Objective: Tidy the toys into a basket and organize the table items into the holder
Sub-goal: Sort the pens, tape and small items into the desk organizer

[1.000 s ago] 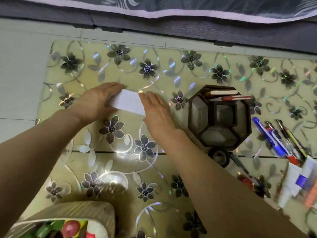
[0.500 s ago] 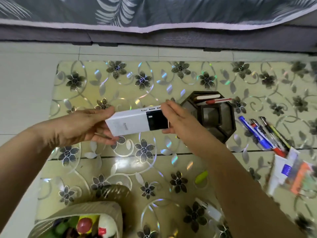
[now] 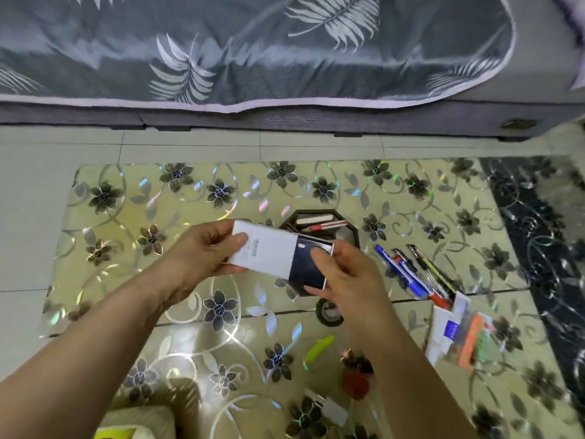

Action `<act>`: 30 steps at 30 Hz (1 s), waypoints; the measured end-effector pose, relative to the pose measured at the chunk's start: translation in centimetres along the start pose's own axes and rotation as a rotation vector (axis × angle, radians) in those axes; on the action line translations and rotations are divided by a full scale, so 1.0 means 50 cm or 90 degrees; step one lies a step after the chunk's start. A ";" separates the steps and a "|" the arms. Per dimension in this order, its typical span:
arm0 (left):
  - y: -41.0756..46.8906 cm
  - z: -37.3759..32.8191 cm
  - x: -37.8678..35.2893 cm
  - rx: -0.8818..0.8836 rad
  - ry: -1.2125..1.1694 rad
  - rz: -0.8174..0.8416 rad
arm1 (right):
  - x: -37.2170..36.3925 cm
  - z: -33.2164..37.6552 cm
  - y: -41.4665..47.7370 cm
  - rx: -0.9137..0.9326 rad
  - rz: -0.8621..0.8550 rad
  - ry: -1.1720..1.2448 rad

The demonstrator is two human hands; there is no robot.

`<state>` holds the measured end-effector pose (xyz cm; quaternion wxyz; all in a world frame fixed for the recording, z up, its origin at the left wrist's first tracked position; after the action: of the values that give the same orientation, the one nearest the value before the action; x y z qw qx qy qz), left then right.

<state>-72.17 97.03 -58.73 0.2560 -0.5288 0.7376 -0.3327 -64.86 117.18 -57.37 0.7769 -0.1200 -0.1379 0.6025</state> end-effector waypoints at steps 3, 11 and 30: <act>0.026 0.013 -0.067 -0.039 -0.017 -0.027 | 0.034 0.019 0.008 0.087 -0.036 -0.217; 0.049 0.055 -0.155 -0.085 0.098 -0.006 | 0.002 0.049 0.039 0.180 -0.040 -0.590; 0.052 0.067 -0.120 -0.091 0.051 -0.016 | -0.110 -0.060 0.033 0.116 -0.016 -0.471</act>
<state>-69.49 102.55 -62.72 0.1837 -0.5414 0.7625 -0.3029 -66.57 112.18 -61.15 0.6893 0.1770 -0.3561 0.6056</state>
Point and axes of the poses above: each hand's wrist, its own y-axis towards the middle knuckle, its own x-axis out of the back of the hand, z = x × y, the point moved 2 cm from there along y, towards the middle knuckle, and after that the axes turned 11 degrees about x, right-handed, at the moved point
